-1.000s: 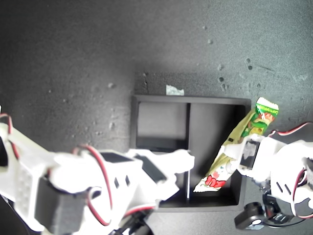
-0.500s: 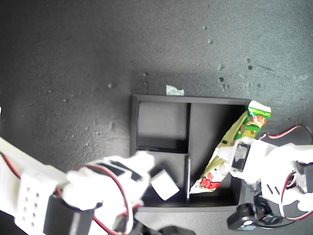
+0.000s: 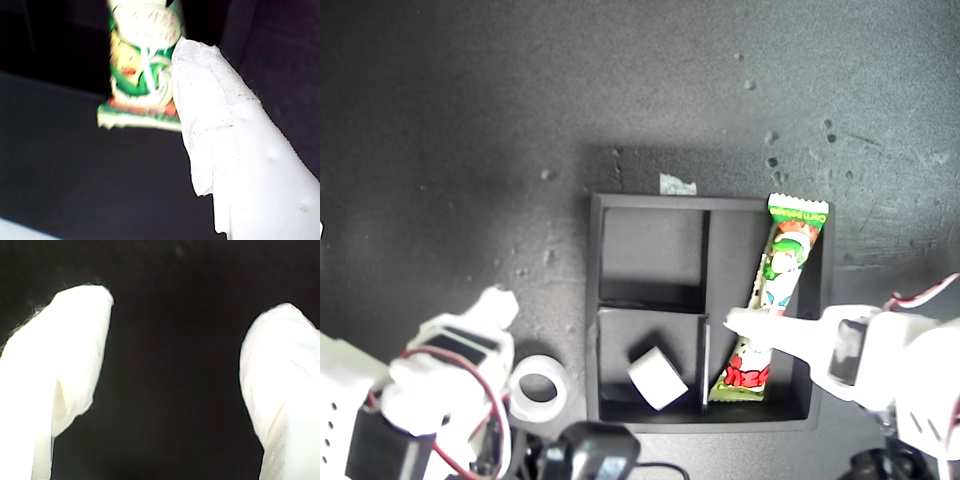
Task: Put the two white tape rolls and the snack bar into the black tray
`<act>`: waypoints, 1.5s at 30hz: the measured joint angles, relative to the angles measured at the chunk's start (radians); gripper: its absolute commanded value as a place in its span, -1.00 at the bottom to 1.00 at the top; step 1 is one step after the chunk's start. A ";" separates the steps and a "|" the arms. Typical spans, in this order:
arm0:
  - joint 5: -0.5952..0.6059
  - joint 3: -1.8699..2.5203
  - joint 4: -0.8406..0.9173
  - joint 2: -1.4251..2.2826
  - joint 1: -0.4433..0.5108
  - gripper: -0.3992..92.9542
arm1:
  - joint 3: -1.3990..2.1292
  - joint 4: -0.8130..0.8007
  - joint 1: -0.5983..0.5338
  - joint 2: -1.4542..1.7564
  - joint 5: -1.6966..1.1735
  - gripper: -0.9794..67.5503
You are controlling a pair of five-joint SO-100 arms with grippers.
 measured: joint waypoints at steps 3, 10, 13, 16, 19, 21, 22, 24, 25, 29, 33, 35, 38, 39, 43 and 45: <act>-0.063 -0.003 -0.071 -0.018 0.089 -0.57 | -0.037 0.031 0.077 0.115 0.074 -0.10; -0.212 -0.020 -0.193 -0.150 0.255 -0.57 | -0.012 0.043 0.127 0.387 0.196 -0.44; -0.224 -0.020 -0.241 -0.213 0.265 -0.56 | -0.043 0.044 0.135 0.430 0.206 -0.70; -0.219 -0.025 -0.278 -0.273 0.253 -0.56 | -0.064 0.044 0.121 0.440 0.206 -0.77; -0.206 -0.040 -0.285 -0.319 0.238 -0.56 | -0.046 0.044 0.094 0.442 0.206 -0.83; -0.192 -0.044 -0.285 -0.331 0.225 -0.56 | -0.018 0.044 0.083 0.442 0.206 -0.88; -0.186 -0.044 -0.285 -0.333 0.219 -0.56 | -0.006 0.044 0.080 0.442 0.206 -0.90; -0.176 -0.044 -0.285 -0.336 0.202 -0.56 | 0.012 0.044 0.063 0.442 0.206 -0.93; -0.175 -0.044 -0.285 -0.341 0.195 -0.56 | 0.017 0.044 0.052 0.442 0.206 -0.96; -0.173 -0.046 -0.301 -0.390 0.190 -0.60 | 0.021 0.044 0.035 0.442 0.206 -0.97; -0.172 -0.060 -0.351 -0.491 0.193 -0.87 | -0.021 0.044 0.031 0.440 0.225 -0.97; -0.172 -0.069 -0.356 -0.509 0.178 -0.99 | -0.084 0.044 0.021 0.440 0.242 -0.98; -0.175 -0.055 -0.347 -0.491 0.160 -0.99 | -0.192 0.044 0.021 0.442 0.258 -0.98; -0.175 -0.055 -0.333 -0.479 0.149 -0.99 | -0.222 0.044 0.025 0.442 0.259 -0.98; -0.123 -0.103 -0.137 -0.393 0.121 -0.99 | -0.330 0.044 0.009 0.443 0.275 -0.98; -0.052 -0.207 -0.029 -0.330 0.092 -0.99 | -0.367 0.044 -0.002 0.445 0.287 -0.98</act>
